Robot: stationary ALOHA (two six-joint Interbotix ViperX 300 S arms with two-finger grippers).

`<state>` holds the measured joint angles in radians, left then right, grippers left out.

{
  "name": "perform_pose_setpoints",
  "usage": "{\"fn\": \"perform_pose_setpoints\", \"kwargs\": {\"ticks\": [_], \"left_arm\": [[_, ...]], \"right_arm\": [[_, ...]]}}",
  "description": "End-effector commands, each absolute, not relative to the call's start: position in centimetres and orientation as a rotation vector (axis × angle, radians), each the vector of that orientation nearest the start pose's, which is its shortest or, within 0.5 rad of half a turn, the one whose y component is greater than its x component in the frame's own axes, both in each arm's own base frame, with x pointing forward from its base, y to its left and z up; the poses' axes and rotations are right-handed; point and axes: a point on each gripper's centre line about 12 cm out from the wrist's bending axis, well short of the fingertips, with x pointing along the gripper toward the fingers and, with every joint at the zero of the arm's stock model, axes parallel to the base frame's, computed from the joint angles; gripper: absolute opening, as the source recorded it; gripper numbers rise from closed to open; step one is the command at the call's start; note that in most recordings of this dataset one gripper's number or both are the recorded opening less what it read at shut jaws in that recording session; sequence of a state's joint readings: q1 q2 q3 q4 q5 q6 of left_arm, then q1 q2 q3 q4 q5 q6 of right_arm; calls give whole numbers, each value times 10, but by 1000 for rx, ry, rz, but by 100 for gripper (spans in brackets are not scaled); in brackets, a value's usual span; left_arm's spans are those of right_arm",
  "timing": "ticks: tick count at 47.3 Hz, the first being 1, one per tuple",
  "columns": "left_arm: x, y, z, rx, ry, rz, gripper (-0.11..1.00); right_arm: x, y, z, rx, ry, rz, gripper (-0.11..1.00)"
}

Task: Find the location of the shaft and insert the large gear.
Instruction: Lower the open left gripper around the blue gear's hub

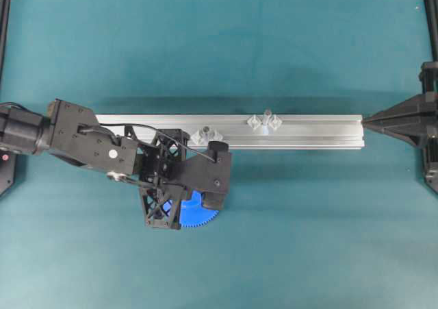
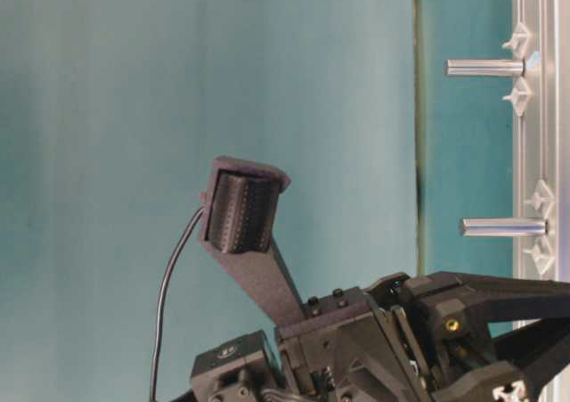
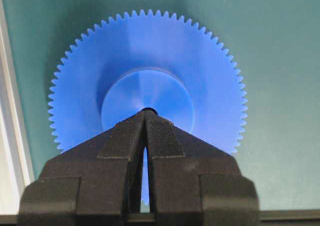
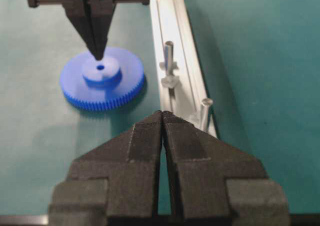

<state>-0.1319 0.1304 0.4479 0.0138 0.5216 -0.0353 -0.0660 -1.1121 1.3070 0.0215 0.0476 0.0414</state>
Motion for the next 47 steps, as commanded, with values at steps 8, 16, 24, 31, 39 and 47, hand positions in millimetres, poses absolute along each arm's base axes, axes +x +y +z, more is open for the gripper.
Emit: {"fn": "perform_pose_setpoints", "kwargs": {"ticks": [8, 16, 24, 31, 39, 47], "left_arm": [[404, -55, 157, 65, 1100, -105, 1], [406, -55, 156, 67, 1103, -106, 1], [407, -55, 154, 69, 1107, -106, 1], [408, -56, 154, 70, 1100, -108, 1], [408, -56, 155, 70, 1092, -108, 4], [407, -56, 154, 66, 1101, -106, 21]], "right_arm": [[168, -13, 231, 82, 230, -82, 4], [168, -13, 231, 83, 230, -87, 4], [167, -13, 230, 83, 233, -87, 4], [167, -13, 229, 83, 235, -87, 4], [167, -13, 228, 83, 235, -87, 4], [167, -13, 228, 85, 238, -89, 4]]}}
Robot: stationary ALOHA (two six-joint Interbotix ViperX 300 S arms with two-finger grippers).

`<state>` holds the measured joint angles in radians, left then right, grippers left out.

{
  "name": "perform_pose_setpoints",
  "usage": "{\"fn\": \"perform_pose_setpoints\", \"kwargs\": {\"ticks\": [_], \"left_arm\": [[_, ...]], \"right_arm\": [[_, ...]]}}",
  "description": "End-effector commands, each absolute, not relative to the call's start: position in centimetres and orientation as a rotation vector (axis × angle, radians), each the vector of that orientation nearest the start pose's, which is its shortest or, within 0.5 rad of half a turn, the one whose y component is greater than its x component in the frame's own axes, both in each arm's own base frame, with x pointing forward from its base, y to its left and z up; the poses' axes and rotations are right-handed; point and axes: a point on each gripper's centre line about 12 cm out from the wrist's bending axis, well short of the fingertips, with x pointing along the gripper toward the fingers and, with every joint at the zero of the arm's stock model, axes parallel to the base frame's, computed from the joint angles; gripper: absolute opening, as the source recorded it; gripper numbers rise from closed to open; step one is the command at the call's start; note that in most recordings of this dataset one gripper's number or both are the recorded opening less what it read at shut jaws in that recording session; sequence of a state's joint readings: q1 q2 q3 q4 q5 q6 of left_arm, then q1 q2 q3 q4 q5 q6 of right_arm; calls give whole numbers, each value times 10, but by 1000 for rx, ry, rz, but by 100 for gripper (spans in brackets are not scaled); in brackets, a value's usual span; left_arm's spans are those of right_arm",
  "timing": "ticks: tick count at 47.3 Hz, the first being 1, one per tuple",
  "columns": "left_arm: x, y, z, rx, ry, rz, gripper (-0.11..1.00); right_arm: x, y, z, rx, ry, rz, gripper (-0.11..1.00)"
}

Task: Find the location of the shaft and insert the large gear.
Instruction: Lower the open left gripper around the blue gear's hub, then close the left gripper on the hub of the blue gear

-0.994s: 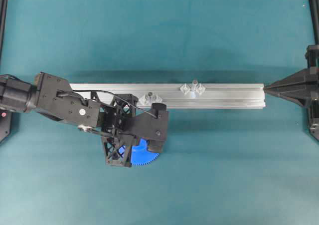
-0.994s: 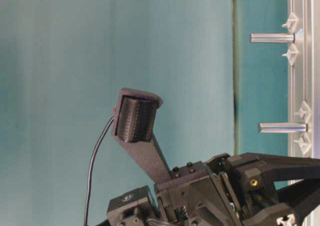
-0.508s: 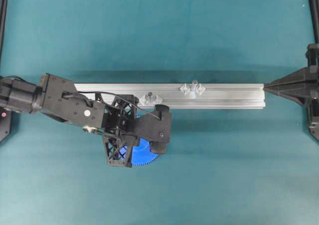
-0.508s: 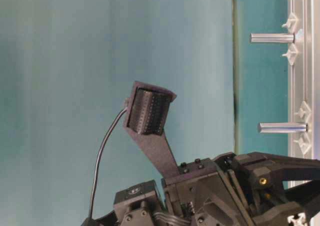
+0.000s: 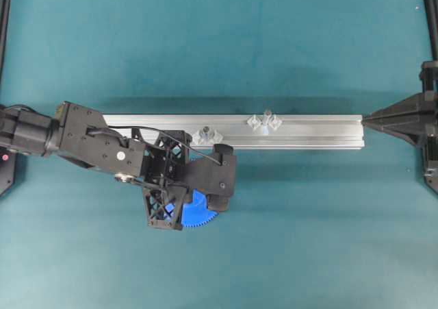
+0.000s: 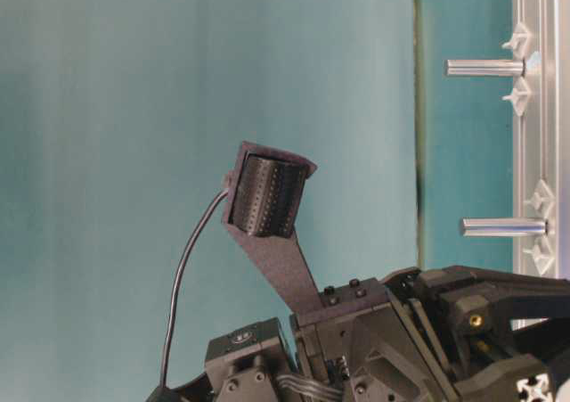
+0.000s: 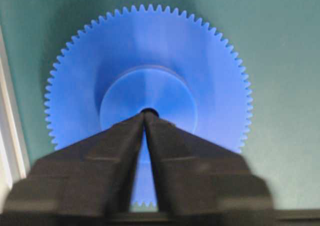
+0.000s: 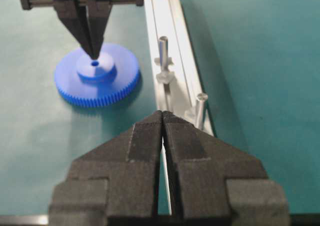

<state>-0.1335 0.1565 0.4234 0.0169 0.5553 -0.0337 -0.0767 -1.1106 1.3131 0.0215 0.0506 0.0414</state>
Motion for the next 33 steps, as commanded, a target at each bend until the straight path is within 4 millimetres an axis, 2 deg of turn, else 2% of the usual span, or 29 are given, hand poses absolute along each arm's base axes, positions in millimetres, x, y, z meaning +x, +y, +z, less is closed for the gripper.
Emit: {"fn": "perform_pose_setpoints", "kwargs": {"ticks": [1, 9, 13, 33], "left_arm": [[407, -56, 155, 66, 1100, -106, 26], [409, -56, 156, 59, 1091, -102, 75], [410, -56, 158, 62, 1080, -105, 91], [411, -57, 150, 60, 1105, -101, 91]], "right_arm": [[167, -13, 228, 83, 238, -87, 4], [167, -13, 227, 83, 241, -87, 4], [167, -13, 227, 85, 239, -87, 4], [166, -13, 228, 86, 235, -87, 4]]}}
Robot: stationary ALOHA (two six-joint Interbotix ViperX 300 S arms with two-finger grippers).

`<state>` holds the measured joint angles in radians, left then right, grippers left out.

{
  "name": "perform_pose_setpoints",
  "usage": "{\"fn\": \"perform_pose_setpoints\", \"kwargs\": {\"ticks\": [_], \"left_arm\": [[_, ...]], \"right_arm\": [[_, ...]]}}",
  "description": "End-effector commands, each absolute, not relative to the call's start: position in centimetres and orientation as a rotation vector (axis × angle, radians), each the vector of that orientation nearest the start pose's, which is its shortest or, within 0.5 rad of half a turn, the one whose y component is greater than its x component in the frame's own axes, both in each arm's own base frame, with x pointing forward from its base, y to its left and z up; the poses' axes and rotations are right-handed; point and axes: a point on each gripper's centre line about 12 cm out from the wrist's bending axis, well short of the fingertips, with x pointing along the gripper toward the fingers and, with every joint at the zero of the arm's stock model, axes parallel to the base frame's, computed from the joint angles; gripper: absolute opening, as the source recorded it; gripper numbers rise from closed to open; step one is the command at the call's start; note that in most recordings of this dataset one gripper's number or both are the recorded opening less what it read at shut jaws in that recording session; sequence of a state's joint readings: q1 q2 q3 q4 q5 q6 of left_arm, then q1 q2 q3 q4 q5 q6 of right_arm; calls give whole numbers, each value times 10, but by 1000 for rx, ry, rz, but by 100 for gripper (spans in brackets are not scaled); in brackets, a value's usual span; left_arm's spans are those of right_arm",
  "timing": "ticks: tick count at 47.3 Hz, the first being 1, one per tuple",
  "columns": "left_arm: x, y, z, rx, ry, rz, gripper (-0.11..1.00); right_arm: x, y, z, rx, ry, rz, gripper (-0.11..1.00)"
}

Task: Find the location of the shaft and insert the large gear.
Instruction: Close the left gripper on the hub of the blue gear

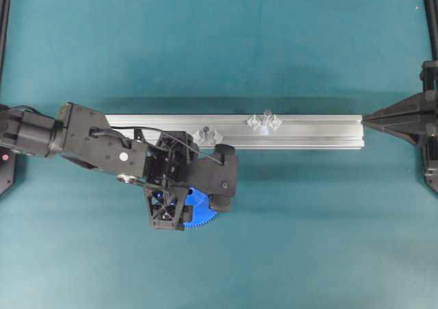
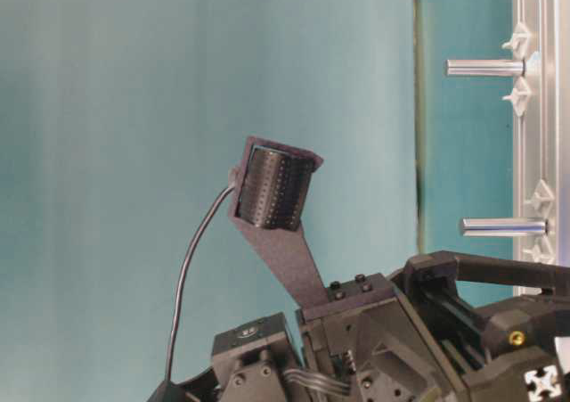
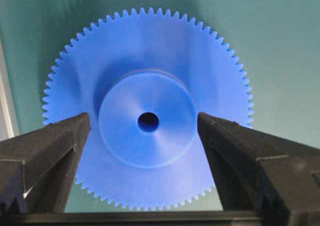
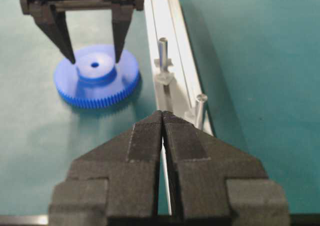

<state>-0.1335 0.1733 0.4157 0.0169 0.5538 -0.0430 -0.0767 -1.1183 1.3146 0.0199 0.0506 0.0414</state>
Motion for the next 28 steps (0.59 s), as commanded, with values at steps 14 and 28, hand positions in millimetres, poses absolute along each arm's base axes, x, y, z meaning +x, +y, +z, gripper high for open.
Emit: {"fn": "perform_pose_setpoints", "kwargs": {"ticks": [14, 28], "left_arm": [[416, -57, 145, 60, 1111, -101, 91], [415, -57, 137, 62, 1148, -98, 91]], "right_arm": [[166, -13, 228, 86, 235, -87, 4], [166, -13, 227, 84, 236, -87, 4]]}}
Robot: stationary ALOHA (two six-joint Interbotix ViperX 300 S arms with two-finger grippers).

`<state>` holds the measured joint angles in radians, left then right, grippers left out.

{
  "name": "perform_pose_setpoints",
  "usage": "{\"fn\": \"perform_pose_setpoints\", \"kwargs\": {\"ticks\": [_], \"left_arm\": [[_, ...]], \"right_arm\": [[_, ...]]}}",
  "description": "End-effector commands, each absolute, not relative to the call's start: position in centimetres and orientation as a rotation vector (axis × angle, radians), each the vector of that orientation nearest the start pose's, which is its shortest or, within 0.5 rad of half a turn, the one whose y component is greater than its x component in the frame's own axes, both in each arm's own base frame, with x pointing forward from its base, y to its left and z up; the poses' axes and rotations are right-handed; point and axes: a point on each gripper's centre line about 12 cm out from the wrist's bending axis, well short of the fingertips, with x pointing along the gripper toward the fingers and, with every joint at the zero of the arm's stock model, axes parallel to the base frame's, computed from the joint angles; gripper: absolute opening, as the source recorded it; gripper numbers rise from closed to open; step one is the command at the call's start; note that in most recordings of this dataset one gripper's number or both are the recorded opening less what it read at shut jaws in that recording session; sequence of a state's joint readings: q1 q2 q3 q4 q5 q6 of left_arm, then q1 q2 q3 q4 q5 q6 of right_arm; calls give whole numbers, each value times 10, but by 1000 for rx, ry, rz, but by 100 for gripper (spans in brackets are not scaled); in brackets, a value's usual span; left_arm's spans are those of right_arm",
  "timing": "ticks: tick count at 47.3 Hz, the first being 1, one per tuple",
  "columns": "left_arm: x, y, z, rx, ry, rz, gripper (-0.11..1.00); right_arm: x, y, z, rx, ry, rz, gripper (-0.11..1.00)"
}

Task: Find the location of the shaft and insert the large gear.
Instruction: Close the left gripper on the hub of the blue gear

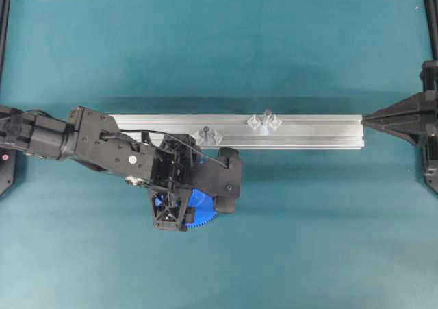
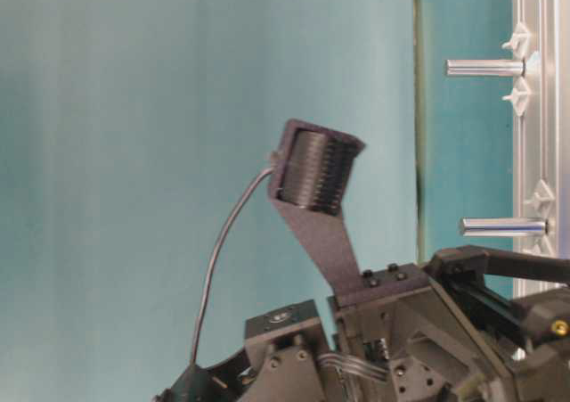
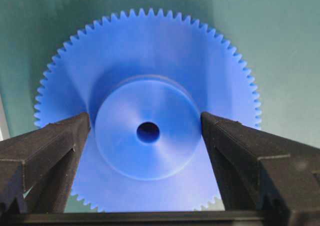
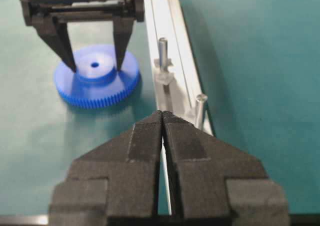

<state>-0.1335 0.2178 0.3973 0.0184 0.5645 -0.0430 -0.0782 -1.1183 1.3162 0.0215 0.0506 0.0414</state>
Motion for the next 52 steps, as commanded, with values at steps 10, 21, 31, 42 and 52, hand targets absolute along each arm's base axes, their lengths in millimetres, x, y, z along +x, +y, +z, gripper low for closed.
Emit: {"fn": "perform_pose_setpoints", "kwargs": {"ticks": [10, 21, 31, 42, 52], "left_arm": [[414, -57, 133, 63, 1157, -98, 91], [414, -57, 131, 56, 1162, -93, 90], [413, -57, 124, 39, 1187, -79, 89], [412, -57, 121, 16, 1199, -62, 74], [411, -56, 121, 12, 1203, -59, 73]], "right_arm": [[166, -13, 227, 86, 238, -88, 4], [166, -13, 226, 85, 239, -87, 4], [166, -13, 225, 85, 241, -88, 4], [166, -13, 225, 85, 241, -88, 4], [166, -13, 225, 85, 241, -88, 4]]}}
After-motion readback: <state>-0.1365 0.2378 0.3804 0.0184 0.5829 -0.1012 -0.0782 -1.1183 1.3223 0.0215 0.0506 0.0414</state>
